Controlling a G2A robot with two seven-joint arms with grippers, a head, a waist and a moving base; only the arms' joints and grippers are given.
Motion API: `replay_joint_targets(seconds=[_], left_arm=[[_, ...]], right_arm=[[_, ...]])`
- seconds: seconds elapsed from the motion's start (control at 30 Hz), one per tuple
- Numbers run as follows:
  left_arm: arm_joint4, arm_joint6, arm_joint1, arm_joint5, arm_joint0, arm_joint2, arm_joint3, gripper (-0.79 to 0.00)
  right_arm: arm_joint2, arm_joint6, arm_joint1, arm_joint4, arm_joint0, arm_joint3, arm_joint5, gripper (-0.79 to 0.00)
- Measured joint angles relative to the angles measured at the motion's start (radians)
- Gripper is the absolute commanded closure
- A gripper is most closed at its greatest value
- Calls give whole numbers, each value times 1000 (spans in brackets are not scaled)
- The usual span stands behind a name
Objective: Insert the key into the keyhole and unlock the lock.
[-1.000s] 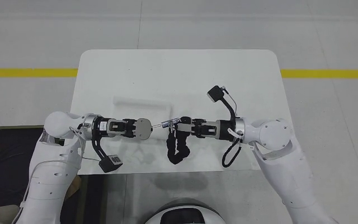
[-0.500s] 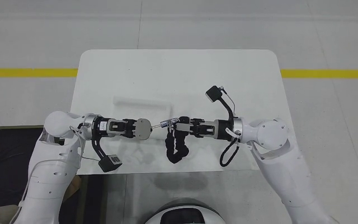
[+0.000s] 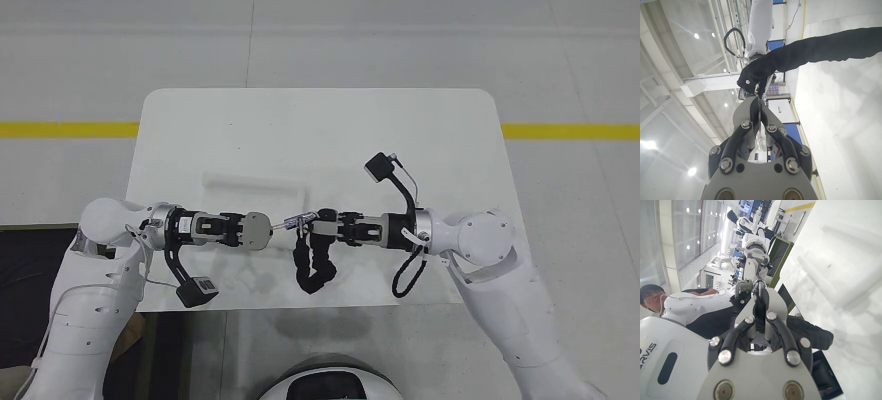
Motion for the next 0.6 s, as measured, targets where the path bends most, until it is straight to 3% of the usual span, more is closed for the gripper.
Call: replay_joint_targets(seconds=[0.53,0.57,0.6], left_arm=[[10,-23,9,5,-3,22,-13,0],[10,-23,10,3,-3,23,-13,-468],[9,-23,10,1,-4,24,-12,-785]], right_arm=[[-13,-14,-3,-1,0,3,-6,0],[-13,-14,-3,0,0,3,-7,0],[-13,-13,-3,2,-1,3,-7,0]])
